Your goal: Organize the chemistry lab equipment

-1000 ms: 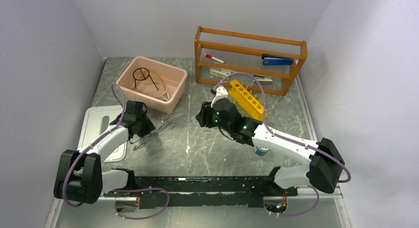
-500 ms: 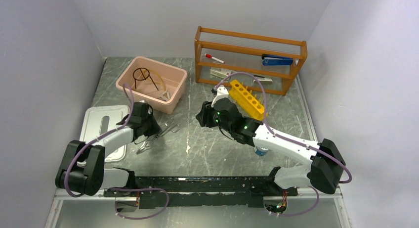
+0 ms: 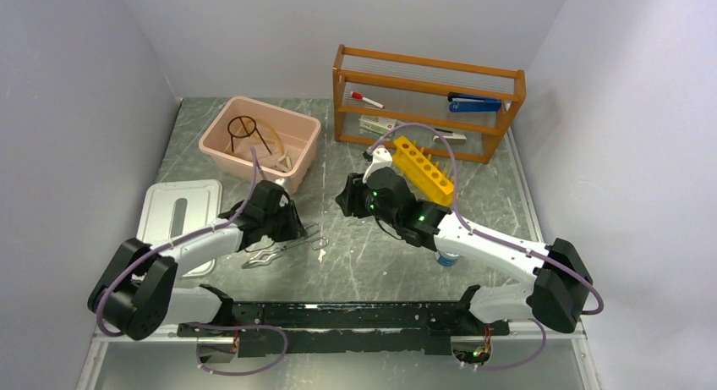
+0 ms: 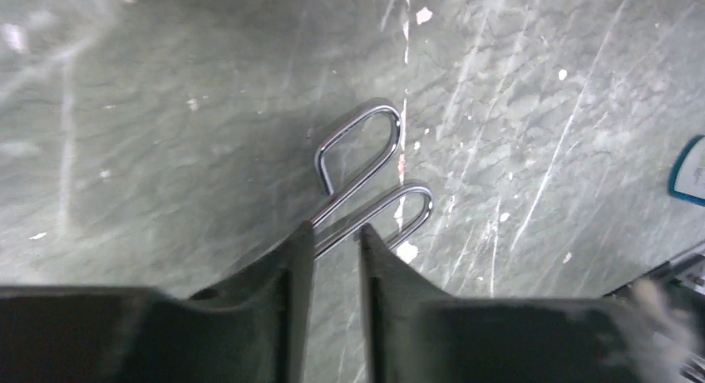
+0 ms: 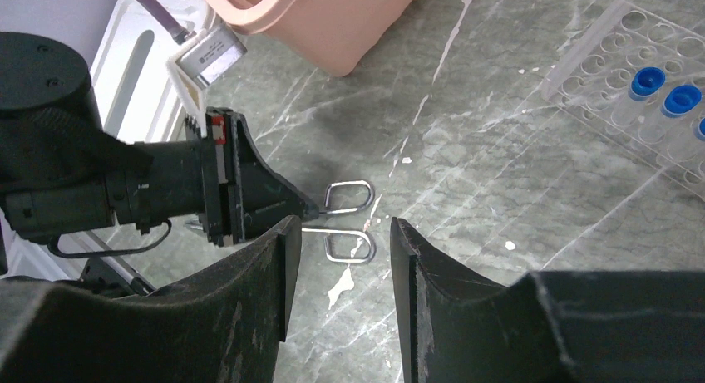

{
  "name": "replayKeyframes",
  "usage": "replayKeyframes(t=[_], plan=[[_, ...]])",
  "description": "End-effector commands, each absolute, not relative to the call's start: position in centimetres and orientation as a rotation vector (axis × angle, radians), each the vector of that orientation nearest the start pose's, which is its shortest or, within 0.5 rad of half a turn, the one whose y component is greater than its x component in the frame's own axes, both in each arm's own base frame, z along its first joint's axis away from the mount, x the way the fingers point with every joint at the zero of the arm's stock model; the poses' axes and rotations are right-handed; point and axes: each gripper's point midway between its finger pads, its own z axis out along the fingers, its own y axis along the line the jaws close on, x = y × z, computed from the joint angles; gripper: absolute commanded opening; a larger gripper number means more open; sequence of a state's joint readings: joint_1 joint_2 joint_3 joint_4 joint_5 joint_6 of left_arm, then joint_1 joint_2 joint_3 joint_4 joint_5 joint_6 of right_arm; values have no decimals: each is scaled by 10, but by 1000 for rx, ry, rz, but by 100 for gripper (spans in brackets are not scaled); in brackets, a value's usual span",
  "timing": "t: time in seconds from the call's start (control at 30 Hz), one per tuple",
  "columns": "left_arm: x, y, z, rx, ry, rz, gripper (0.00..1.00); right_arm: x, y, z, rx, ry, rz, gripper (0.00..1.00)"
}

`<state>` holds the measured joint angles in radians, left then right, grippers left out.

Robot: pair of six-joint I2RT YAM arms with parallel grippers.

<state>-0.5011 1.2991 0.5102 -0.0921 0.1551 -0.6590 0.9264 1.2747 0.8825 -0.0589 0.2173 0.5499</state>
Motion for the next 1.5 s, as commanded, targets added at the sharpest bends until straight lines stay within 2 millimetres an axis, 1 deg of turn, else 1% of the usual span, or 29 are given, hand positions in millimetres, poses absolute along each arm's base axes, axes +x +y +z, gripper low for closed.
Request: replayKeyframes(t=[0.0,0.03,0.07,0.1,0.13,0.2,0.23,0.3,0.4,0.47,0.57,0.67,0.83,0.9,1.07,1.1,1.2,1.37,1.47], plan=[[244,-171,62,-224,2503,-542,37,257,310,183,-246,2088,694,47],[244,-157,65,-307,2498,-460,43,256,310,182,-249,2095,693,47],[236,-140,64,-389,2518,-363,48,256,312,178,-255,2106,694,47],[233,-130,67,-459,2509,-310,54,255,313,176,-259,2113,695,47],[228,-122,69,-521,2503,-277,63,255,314,175,-258,2117,698,47],[218,-112,74,-645,2492,-250,88,255,316,172,-259,2123,706,47],[215,-110,78,-683,2481,-252,96,255,317,171,-260,2124,711,47],[213,-109,87,-754,2456,-273,97,255,319,171,-265,2126,722,47],[208,-103,95,-859,2422,-269,97,255,322,170,-276,2130,726,47],[202,-92,96,-943,2399,-213,93,255,323,170,-279,2133,723,47],[188,-79,93,-1129,2380,-122,94,255,322,171,-275,2129,722,47],[173,-74,84,-1271,2392,-55,96,255,321,172,-269,2124,725,47],[171,-83,69,-1323,2410,-95,97,255,320,172,-269,2126,720,47],[175,-85,65,-1322,2388,-126,97,255,320,173,-268,2124,719,47],[182,-81,57,-1352,2324,-137,97,256,319,175,-266,2120,709,47],[180,-79,54,-1367,2318,-118,97,257,318,175,-263,2120,705,47],[177,-73,45,-1378,2326,-53,97,258,317,175,-259,2118,697,47],[180,-77,31,-1373,2340,-55,97,258,318,173,-258,2127,695,47],[184,-72,25,-1365,2314,-33,95,258,319,171,-263,2135,693,47]])
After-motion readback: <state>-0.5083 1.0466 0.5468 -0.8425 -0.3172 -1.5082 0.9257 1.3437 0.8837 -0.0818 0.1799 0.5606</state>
